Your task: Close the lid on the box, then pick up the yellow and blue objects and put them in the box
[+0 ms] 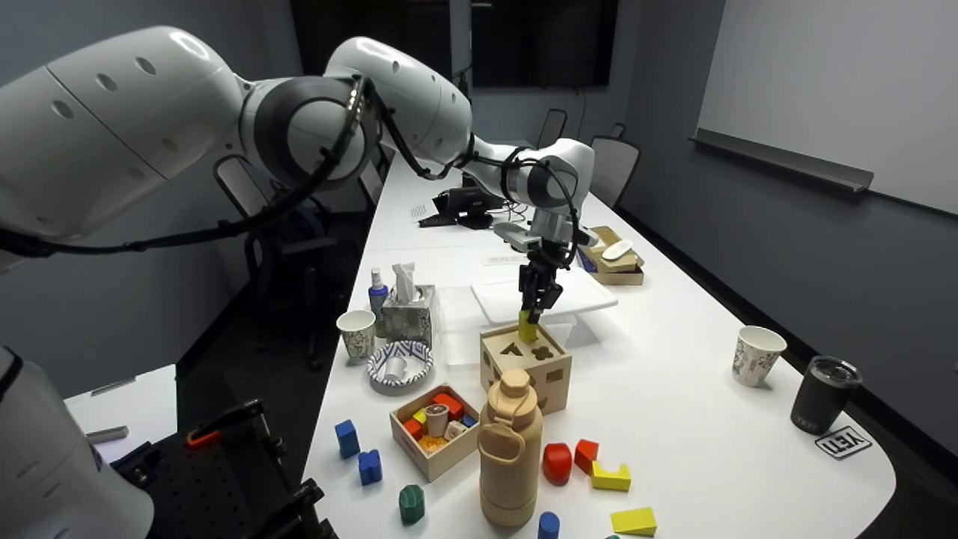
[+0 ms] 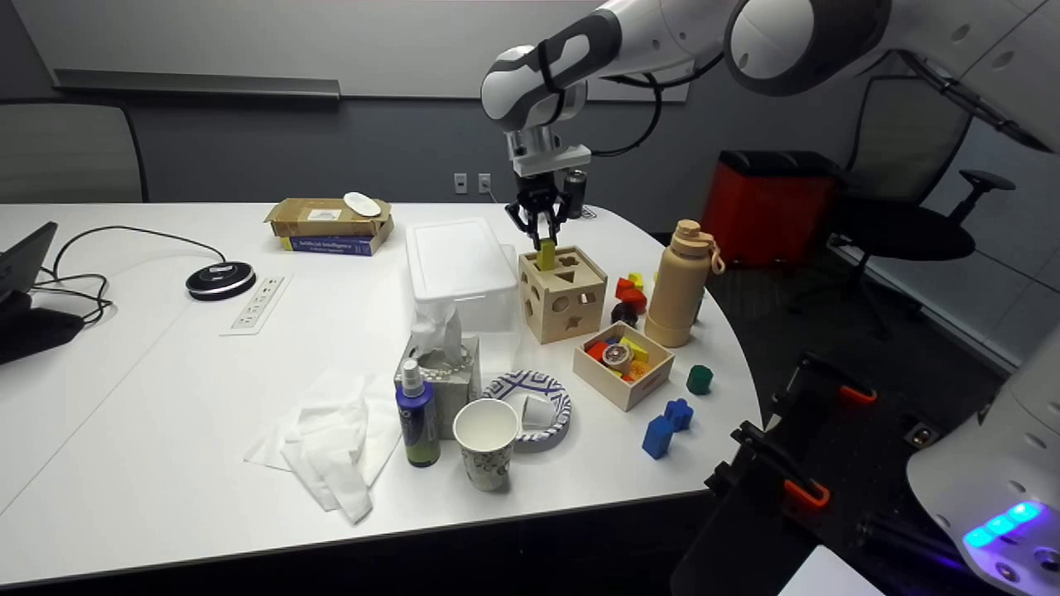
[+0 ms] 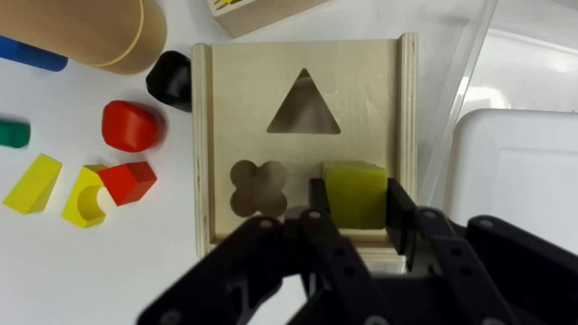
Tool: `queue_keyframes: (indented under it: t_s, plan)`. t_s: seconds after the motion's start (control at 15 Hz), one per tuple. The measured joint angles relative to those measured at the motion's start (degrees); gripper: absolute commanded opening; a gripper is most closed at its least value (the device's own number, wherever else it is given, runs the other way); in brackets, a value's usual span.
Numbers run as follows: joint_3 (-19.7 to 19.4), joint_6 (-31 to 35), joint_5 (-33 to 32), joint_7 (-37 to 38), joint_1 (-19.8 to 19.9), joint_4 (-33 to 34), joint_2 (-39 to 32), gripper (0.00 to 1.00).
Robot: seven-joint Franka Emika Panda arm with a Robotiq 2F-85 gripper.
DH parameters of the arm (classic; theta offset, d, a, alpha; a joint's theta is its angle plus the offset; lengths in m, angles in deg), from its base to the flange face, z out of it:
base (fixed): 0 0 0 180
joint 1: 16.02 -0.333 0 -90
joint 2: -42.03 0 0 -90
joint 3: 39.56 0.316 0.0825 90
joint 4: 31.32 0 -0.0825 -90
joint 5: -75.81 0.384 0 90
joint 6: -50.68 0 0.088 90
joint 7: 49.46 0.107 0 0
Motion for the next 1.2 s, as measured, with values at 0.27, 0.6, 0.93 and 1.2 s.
queue_keyframes:
  t_s: [0.27,0.6,0.93,1.2]
  plan:
    - [0.03,-0.27,0.0,0.0,-0.12,1.74,-1.35,0.09]
    - [0.04,-0.31,0.0,-0.01,-0.19,3.73,-3.43,0.59]
    - [0.09,-0.47,-0.01,-0.06,-0.19,4.69,-4.01,0.89]
    - [0.18,-2.01,-0.01,-0.06,-0.17,5.84,-3.77,1.0]
